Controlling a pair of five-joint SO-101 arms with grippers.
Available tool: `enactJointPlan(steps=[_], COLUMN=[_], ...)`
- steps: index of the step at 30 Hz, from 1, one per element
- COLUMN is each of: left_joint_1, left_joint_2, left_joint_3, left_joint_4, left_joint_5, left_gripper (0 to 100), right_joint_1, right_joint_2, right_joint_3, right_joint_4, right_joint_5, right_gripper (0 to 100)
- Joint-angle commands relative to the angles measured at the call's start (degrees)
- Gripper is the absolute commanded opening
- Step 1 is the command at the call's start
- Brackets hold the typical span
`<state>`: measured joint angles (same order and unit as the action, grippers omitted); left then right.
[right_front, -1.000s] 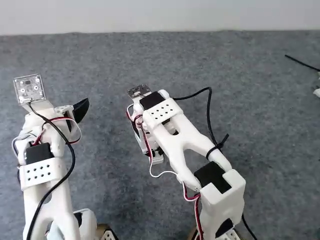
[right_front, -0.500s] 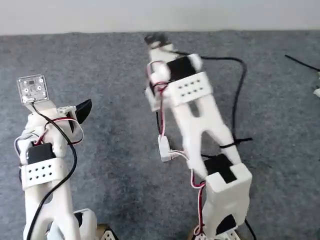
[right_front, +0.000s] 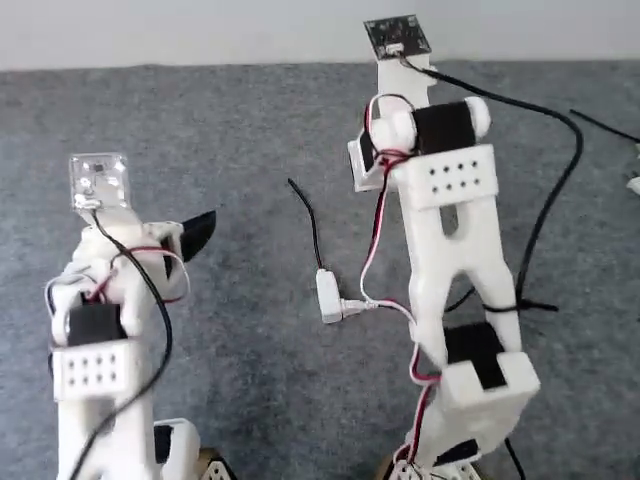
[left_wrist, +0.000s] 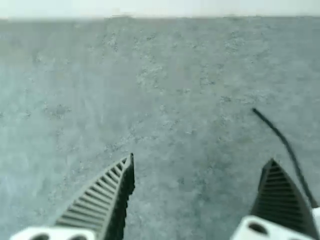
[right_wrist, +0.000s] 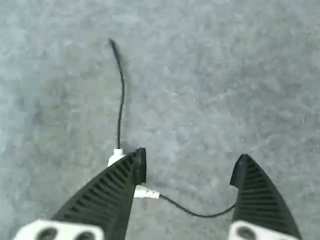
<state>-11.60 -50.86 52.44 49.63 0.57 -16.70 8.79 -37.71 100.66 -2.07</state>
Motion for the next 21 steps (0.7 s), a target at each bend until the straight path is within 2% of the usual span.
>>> enactJointPlan(steps=[1, 6, 11, 15, 17, 21], left_joint_1=[4.40, 6.77, 6.95, 6.95, 6.95, 6.68], left_joint_2=[-18.29, -35.34, -46.07, -52.48, -53.98, -53.45], left_joint_3=[3.56, 17.10, 26.07, 29.14, 30.81, 33.89], left_joint_4=[1.32, 1.76, 6.15, 12.04, 14.33, 15.38], left_joint_5=[-5.36, -9.05, -12.04, -13.27, -13.98, -14.51], left_gripper=[37, 37, 37, 37, 37, 37], right_joint_1=[-2.51, -2.15, -0.75, -0.57, 0.75, 4.79], right_joint_2=[-10.15, -20.97, -38.11, -54.81, -62.02, -72.66], right_joint_3=[6.59, 25.93, 53.27, 71.21, 78.07, 89.05], right_joint_4=[2.15, -1.01, -14.02, -21.32, -23.69, -26.95], right_joint_5=[0.79, 0.70, 0.79, 1.14, 4.13, 6.33], right_gripper=[28.1, 28.1, 28.1, 28.1, 28.1, 28.1])
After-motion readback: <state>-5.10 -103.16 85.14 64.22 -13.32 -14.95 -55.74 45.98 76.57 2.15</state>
